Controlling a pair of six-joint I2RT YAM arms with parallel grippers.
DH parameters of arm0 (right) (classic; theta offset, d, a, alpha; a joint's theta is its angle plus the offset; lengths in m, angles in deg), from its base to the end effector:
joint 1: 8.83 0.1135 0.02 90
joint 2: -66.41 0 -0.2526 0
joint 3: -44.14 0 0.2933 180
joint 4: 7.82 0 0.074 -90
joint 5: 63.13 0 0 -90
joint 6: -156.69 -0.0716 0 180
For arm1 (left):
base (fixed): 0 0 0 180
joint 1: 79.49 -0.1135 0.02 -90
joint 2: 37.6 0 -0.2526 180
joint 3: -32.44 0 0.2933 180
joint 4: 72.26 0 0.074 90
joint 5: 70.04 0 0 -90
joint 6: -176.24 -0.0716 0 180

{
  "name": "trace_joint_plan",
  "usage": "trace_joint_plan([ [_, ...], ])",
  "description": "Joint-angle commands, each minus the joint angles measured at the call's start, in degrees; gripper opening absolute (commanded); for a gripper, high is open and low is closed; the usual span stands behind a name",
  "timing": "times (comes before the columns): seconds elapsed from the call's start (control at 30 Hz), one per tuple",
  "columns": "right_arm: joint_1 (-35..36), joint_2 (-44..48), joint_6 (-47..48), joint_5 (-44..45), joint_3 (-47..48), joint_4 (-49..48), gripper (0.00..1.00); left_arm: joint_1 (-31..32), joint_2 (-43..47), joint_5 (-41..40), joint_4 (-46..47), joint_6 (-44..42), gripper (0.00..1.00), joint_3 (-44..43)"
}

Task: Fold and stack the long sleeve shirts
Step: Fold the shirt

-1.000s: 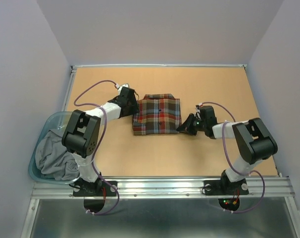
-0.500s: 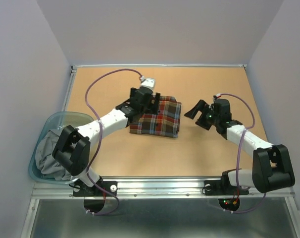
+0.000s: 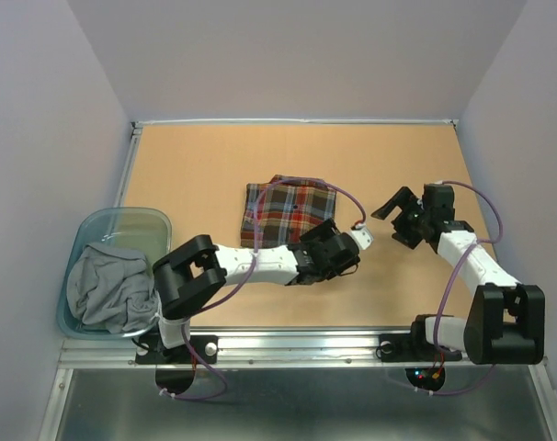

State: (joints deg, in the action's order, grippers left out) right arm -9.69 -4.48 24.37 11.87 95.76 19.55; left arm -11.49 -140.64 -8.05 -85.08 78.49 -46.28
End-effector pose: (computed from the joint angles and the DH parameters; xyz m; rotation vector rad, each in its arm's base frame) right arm 0.3127 0.0138 0.1513 0.7810 2.3216 0.6454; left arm 0.2011 -0.4080 0.1560 1.0929 1.8327 -0.0714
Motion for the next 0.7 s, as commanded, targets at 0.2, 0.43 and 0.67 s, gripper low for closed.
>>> trace_joint_plan([
  [0.2, -1.16, 1.9, -0.65, -1.17, 2.46, 1.39, 1.0, 2.3, -6.64, -7.14, 2.42, -6.58, 0.85, -3.22],
  [0.43, -1.16, 0.58, -0.21, -3.97, 2.2, 1.3, 1.0, 2.3, -11.38, -12.76, 7.33, -7.89, 0.72, -3.22],
  [0.67, -1.16, -0.65, -0.04, -8.88, 1.15, -1.33, 1.0, 1.43, -13.24, -18.04, 9.89, -8.16, 0.39, -2.34],
])
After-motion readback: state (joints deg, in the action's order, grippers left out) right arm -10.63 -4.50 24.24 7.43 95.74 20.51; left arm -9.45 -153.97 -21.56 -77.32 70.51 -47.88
